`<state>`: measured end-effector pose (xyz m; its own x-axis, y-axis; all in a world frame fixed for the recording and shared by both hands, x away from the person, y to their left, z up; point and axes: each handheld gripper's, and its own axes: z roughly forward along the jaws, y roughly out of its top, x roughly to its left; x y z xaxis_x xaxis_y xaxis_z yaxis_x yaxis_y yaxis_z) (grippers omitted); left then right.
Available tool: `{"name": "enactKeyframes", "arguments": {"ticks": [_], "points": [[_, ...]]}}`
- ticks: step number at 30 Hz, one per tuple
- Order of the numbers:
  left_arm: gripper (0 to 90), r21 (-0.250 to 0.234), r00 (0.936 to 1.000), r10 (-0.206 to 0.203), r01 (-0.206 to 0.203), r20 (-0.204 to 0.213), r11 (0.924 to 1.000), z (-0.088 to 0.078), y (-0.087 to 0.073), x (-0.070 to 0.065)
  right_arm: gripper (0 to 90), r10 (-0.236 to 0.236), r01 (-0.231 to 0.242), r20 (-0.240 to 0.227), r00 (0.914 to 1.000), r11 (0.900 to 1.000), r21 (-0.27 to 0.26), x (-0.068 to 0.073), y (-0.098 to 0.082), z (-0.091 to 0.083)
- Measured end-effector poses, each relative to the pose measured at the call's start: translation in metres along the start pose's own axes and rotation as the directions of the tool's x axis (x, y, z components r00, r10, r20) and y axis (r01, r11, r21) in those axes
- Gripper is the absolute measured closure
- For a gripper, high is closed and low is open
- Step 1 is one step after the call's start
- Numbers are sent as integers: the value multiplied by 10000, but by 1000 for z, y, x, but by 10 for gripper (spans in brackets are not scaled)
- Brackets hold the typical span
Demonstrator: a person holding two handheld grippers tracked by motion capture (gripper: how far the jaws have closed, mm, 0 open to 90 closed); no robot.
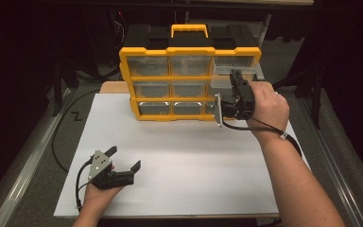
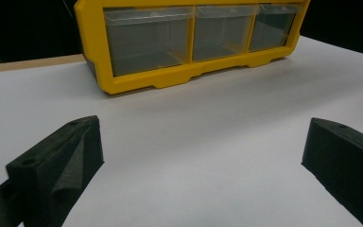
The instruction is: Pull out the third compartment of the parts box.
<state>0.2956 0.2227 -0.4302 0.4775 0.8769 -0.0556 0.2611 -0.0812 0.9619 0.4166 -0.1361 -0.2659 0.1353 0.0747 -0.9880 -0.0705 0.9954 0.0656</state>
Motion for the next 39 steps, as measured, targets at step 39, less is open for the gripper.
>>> {"name": "enactKeyframes", "arguments": {"ticks": [39], "points": [[5, -83, 10000, 66, -65, 12, 9999, 0, 0, -1, 797, -293, 313, -851, 9959, 9993, 223, -17, -6, -1]]}}
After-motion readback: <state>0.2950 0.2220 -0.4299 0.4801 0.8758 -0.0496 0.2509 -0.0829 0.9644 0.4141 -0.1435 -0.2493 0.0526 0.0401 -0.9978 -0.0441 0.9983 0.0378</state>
